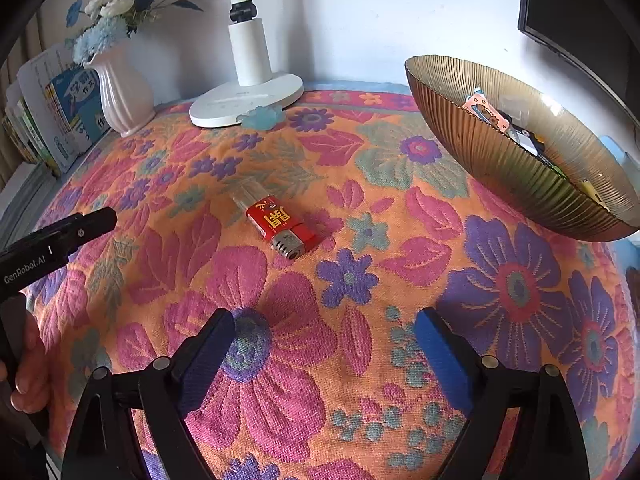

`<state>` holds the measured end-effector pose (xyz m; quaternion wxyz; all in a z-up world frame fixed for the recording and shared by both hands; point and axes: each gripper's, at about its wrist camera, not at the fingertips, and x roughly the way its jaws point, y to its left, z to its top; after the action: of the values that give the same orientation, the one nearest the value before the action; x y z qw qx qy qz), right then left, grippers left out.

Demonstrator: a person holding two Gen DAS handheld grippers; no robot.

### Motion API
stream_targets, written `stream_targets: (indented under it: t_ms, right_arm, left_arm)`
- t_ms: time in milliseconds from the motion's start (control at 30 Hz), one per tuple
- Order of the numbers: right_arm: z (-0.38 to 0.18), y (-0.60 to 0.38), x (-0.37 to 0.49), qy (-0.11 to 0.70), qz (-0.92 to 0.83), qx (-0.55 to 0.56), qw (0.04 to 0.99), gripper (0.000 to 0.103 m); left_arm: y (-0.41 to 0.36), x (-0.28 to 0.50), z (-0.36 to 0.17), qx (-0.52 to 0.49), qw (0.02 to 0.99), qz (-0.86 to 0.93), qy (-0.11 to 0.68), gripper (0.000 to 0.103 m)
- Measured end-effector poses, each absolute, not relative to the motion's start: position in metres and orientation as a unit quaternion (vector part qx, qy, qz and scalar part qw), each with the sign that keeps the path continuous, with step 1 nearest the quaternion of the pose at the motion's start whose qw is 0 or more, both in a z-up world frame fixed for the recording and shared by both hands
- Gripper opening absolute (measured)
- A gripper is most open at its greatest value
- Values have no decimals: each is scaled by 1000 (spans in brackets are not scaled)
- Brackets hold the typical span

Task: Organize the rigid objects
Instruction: 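Move both tools back over the cloth toward the red lighter, then grasp the red lighter with the right tool while the left tool grasps the light-blue toy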

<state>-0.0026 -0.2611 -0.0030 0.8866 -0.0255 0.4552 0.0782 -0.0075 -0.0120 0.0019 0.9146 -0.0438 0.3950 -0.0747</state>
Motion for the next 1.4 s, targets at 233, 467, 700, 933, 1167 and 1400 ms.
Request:
stream_targets:
  t_ms: [233,467,700,933,1167,1400]
  right_arm:
    - [-3,-260,-3,455,78,-32,887,93]
    - [6,-262,-1,483,121,-10,867,93]
    - [32,-240,40,458,112,-94,877,92]
    - [-1,-240,70,459,155,-60,873,71]
    - [-1,-229,69,440,148,-87,882,62]
    - [-1,-214,55,418,164,-128,884,23]
  left_arm:
    - [-13,-8,1,-46,913,-76,398,77]
    - [-19,4,21,-40,901,-82,424,77]
    - [-73,68,48,-62,881,-174,435,77]
    - [-122,129,16,-55,873,-180,450,75]
    - [-132,138,2,-35,883,-167,437,55]
    - [-123,114,10,-13,892,-167,420,54]
